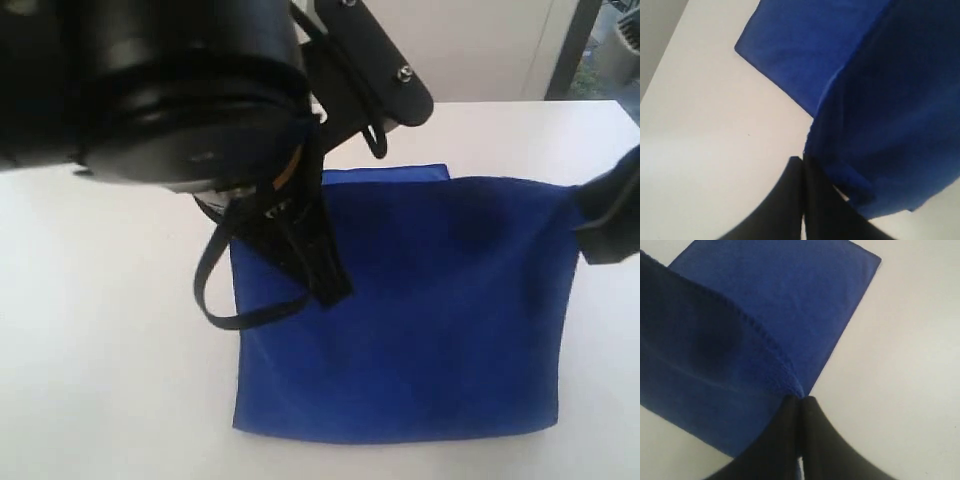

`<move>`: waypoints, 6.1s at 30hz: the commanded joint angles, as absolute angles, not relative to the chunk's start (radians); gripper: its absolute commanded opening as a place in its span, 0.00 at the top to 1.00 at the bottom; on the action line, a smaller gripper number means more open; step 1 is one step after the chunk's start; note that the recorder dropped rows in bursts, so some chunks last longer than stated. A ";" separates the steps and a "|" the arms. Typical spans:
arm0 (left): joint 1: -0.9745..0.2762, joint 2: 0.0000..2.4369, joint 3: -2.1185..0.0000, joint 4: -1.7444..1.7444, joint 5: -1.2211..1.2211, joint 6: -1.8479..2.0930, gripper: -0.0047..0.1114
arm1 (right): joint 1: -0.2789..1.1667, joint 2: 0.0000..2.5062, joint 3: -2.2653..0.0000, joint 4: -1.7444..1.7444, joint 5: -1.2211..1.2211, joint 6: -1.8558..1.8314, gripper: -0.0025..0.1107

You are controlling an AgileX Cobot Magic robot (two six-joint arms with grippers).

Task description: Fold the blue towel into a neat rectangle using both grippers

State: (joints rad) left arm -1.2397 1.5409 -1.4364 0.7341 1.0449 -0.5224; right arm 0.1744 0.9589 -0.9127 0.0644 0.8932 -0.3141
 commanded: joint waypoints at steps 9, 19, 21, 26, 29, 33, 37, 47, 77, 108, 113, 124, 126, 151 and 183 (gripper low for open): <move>-1.024 1.617 -1.426 0.762 0.792 -0.553 0.96 | 0.178 1.199 -0.906 -0.046 0.596 -0.294 0.98; -0.918 1.641 -1.426 0.761 0.677 -0.574 0.96 | 0.178 1.316 -0.978 -0.109 0.497 -0.258 0.98; -0.899 1.650 -1.426 0.761 0.657 -0.576 0.96 | 0.178 1.340 -0.991 -0.109 0.485 -0.258 0.98; -0.847 1.694 -1.426 0.760 0.565 -0.598 0.96 | 0.178 1.422 -1.019 -0.143 0.447 -0.225 0.98; -0.808 1.722 -1.426 0.763 0.523 -0.613 0.96 | 0.178 1.464 -1.032 -0.208 0.401 -0.165 0.98; -0.759 1.761 -1.426 0.761 0.430 -0.613 0.96 | 0.178 1.525 -1.059 -0.277 0.372 -0.126 0.98; -0.733 1.782 -1.426 0.761 0.395 -0.615 0.96 | 0.178 1.572 -1.101 -0.293 0.384 -0.123 0.98; -0.654 1.827 -1.534 0.786 0.338 -0.606 0.96 | 0.178 1.635 -1.236 -0.306 0.382 -0.123 0.98; -0.506 2.170 -1.724 0.758 0.110 -0.614 0.96 | 0.131 2.070 -1.515 -0.583 0.279 0.057 0.98; -0.486 2.311 -1.798 0.767 0.083 -0.602 0.55 | 0.127 2.225 -1.574 -0.603 0.186 0.048 0.54; -0.473 2.309 -1.798 0.767 0.139 -0.602 0.55 | 0.107 2.225 -1.588 -0.605 0.207 0.072 0.53; -0.467 2.256 -1.798 0.753 0.302 -0.603 0.55 | 0.037 2.211 -1.676 -0.605 0.371 0.315 0.56; -0.467 2.241 -1.798 0.748 0.314 -0.603 0.55 | 0.028 2.211 -1.680 -0.605 0.371 0.330 0.58; -0.527 2.113 -1.793 0.190 0.725 -0.263 0.96 | 0.032 2.043 -1.571 0.000 0.741 -0.136 0.98; -0.734 1.523 -1.057 0.179 0.566 0.072 0.96 | 0.163 1.396 -0.857 0.067 0.755 -0.752 0.98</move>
